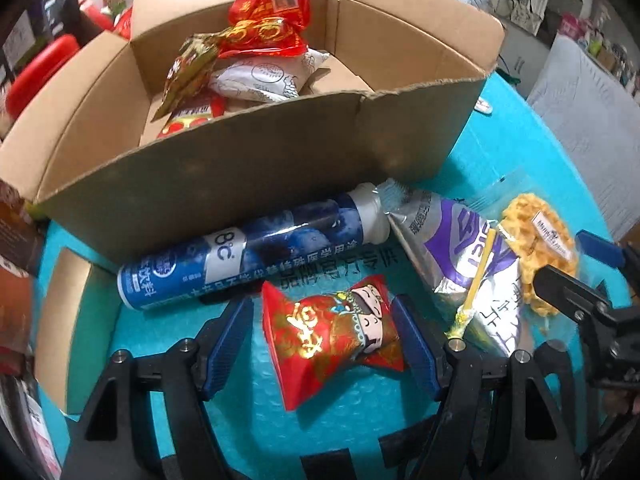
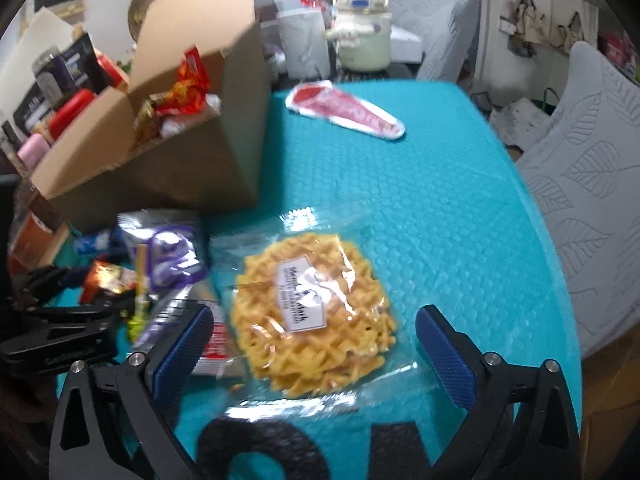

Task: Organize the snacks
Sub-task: 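Grasp the red candy-wrapped pastry with the left tool while the right tool grasps the waffle bag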

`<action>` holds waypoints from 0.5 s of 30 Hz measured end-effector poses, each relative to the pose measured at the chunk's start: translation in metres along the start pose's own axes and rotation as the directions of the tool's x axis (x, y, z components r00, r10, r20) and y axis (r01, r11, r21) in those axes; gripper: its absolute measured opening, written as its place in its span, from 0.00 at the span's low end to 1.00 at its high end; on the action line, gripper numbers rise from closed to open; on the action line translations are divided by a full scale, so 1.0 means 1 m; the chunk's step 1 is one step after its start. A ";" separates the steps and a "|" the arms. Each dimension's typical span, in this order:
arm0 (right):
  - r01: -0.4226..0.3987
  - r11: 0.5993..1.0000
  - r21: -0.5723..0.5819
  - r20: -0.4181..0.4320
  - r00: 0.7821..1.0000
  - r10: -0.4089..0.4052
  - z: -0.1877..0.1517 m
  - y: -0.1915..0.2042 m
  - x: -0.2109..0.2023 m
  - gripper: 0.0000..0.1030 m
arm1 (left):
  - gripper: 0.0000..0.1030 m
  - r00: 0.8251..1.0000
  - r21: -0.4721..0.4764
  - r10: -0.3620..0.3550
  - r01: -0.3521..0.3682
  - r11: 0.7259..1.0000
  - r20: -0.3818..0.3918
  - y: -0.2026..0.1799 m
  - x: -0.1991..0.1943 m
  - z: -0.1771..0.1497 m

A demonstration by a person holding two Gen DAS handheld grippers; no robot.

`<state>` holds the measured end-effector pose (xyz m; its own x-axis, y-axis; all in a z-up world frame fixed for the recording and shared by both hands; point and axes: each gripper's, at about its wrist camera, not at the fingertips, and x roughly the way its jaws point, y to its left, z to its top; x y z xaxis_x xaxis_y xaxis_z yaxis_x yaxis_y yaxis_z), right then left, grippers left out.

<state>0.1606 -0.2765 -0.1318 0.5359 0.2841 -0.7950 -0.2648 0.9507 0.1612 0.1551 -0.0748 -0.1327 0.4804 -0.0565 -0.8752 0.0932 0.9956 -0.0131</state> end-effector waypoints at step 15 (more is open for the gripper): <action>0.055 0.982 -0.182 -0.015 0.998 -0.059 -0.009 0.024 0.019 0.92 | 0.54 0.999 0.010 -0.022 0.021 1.000 0.035 0.002 -0.015 -0.015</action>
<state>0.1570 -0.2490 -0.1482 0.5383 0.2255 -0.8120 -0.3763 0.9265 0.0078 0.1349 -0.0713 -0.1268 0.5082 -0.0807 -0.8574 0.1121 0.9933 -0.0271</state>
